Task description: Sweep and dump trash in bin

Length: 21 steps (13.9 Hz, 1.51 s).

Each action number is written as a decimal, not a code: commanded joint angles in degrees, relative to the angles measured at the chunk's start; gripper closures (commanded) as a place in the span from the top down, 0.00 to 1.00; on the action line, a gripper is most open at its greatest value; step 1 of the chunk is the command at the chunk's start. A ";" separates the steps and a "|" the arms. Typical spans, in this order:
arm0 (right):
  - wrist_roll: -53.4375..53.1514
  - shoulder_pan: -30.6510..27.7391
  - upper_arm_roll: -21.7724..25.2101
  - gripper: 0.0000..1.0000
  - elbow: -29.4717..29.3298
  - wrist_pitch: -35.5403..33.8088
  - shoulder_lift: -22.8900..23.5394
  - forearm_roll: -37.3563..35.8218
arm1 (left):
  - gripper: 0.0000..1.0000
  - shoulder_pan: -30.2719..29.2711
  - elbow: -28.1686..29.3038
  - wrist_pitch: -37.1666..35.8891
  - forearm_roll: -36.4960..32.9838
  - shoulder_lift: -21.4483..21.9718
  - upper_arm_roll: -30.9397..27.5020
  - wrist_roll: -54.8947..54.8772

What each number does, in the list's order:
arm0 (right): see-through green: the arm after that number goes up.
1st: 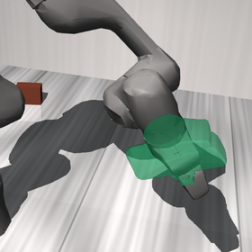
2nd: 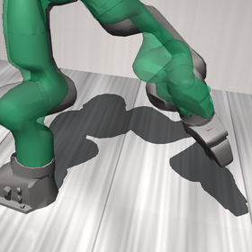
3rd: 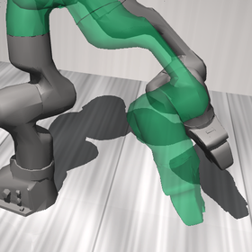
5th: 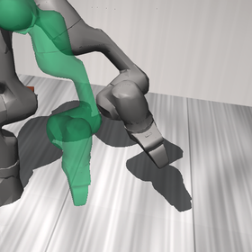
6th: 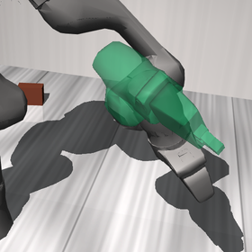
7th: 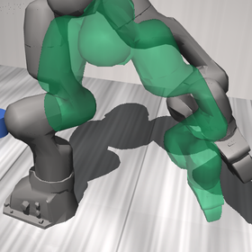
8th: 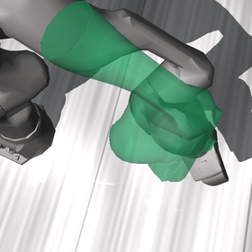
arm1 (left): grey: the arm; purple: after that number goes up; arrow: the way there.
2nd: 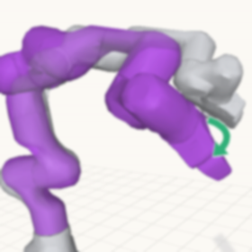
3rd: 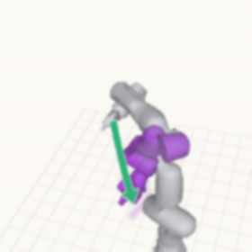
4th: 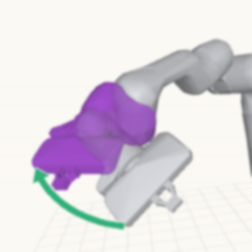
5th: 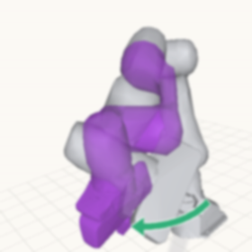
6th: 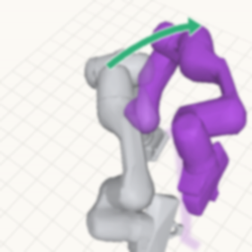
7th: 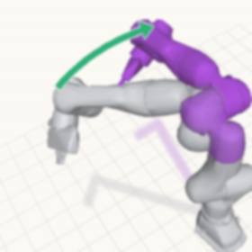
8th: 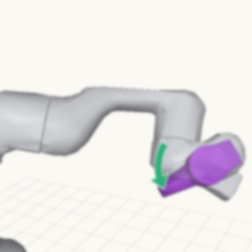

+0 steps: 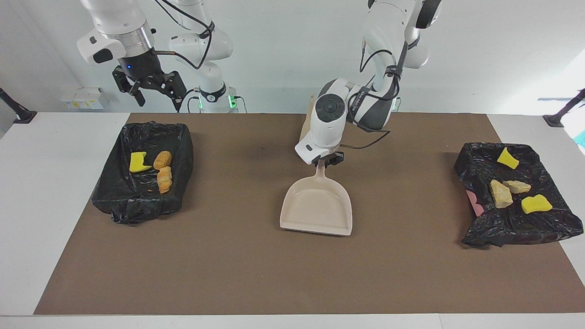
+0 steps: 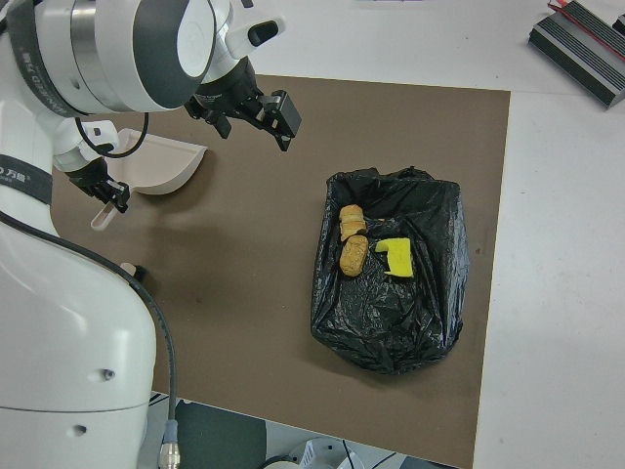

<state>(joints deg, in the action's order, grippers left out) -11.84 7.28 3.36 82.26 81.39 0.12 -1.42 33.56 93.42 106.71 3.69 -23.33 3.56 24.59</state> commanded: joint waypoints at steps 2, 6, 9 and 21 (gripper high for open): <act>1.02 -0.34 -0.11 1.00 0.97 -0.35 -1.00 0.63 | 1.00 -0.68 -0.78 -0.71 0.70 2.57 -1.36 1.16; 1.02 -0.34 -0.11 1.00 0.97 -0.35 -1.00 0.63 | 1.00 -5.51 -1.04 -0.02 0.18 4.35 -1.80 0.37; 1.02 -0.34 -0.11 1.00 0.97 -0.35 -1.00 0.63 | 1.00 -10.86 -1.48 1.12 0.09 4.52 -1.80 0.28; 1.02 -0.34 -0.11 1.00 0.97 -0.35 -1.00 0.63 | 1.00 -29.60 -2.98 0.17 0.70 9.87 -1.89 -22.30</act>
<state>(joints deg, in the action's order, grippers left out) -11.83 7.28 3.36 82.29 81.38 0.09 -1.42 5.50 89.57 108.21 3.74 -16.19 1.19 5.05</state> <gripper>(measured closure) 0.000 0.000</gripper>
